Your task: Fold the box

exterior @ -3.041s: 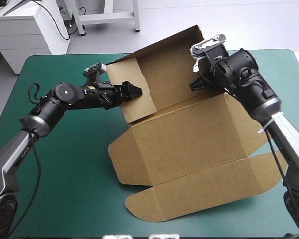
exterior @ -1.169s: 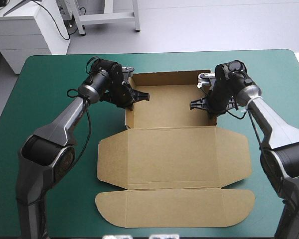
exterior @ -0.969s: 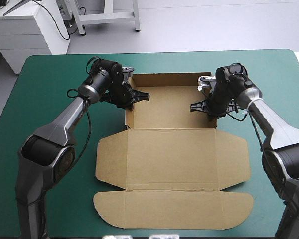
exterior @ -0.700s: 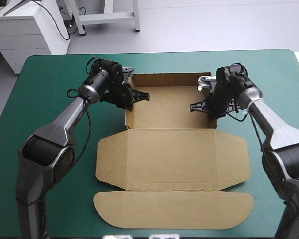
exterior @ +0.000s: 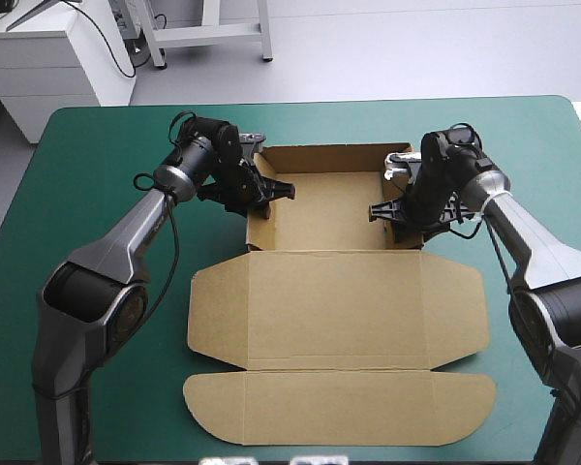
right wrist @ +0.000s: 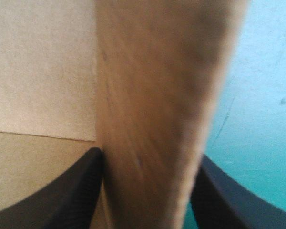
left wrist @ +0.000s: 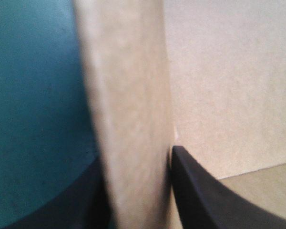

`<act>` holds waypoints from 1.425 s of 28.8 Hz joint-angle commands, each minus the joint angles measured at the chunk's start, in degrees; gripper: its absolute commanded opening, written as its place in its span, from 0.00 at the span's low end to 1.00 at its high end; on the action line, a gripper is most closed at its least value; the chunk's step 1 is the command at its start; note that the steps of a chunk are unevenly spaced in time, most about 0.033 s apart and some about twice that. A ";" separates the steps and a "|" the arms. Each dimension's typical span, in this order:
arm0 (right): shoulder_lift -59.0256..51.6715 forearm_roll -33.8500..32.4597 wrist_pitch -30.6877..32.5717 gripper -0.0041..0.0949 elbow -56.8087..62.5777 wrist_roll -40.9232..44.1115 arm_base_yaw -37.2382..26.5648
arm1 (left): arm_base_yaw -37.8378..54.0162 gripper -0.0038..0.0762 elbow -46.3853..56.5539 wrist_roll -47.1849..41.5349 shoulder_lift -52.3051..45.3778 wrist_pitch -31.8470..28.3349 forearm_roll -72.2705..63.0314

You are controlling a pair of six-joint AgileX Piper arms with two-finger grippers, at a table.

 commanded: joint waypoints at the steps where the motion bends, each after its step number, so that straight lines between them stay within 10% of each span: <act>1: -2.78 0.06 -1.38 0.75 -1.94 0.07 -0.08 | -0.55 0.58 -1.39 0.02 -3.48 3.36 -0.09; 18: -2.78 -4.47 -0.23 0.75 -15.43 2.84 -0.79 | 0.73 0.58 -19.32 0.12 -4.79 3.26 1.98; 24: -3.87 -5.46 1.86 0.75 -16.94 2.15 -0.79 | 0.73 0.10 -19.36 3.71 -10.01 3.26 2.79; 41: -4.52 -4.44 0.81 0.75 -6.91 1.28 -0.79 | 0.73 0.04 22.73 6.22 -42.95 2.87 7.50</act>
